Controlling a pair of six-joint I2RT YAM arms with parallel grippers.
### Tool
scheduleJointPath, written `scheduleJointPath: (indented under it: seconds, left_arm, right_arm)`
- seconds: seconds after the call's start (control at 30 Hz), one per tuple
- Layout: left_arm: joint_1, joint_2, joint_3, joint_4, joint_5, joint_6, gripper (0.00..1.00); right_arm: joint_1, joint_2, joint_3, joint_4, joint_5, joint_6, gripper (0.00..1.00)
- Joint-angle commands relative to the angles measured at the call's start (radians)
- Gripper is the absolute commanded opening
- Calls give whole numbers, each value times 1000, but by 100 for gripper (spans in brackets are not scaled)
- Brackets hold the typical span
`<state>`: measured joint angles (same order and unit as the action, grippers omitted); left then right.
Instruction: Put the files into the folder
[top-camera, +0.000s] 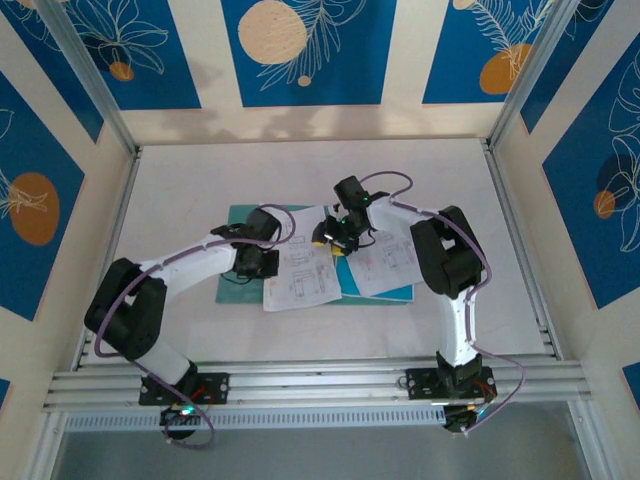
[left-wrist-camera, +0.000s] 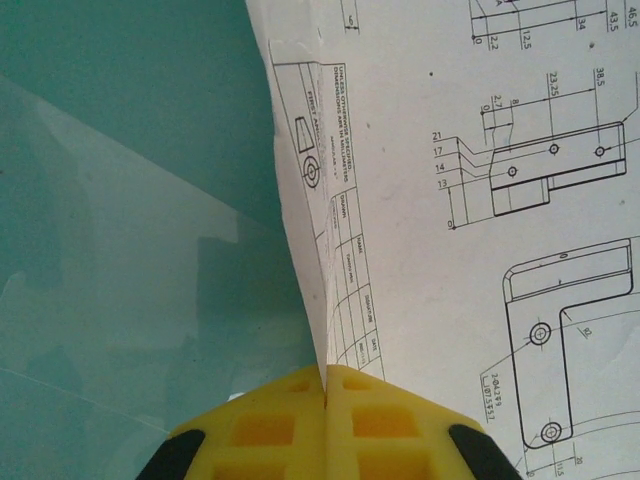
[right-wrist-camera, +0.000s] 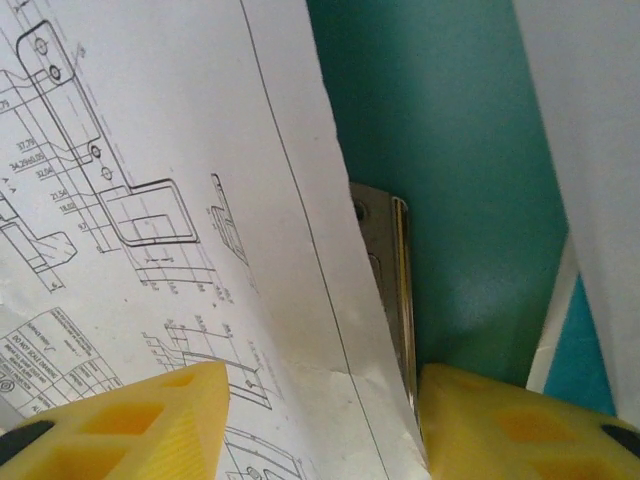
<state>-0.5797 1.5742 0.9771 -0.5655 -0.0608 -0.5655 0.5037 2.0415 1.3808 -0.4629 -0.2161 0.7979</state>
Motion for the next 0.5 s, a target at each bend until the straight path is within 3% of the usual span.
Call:
scheduleJointPath:
  seconds: [0.0,0.47]
  left_arm:
    - [12,9,31,-20,-5,18,0]
    - [11,18,18,-2,-9,8,0]
  right_arm:
    - [7,-63,-20,4,-67,23,53]
    - [34,-173,-157,74,-159,60,48]
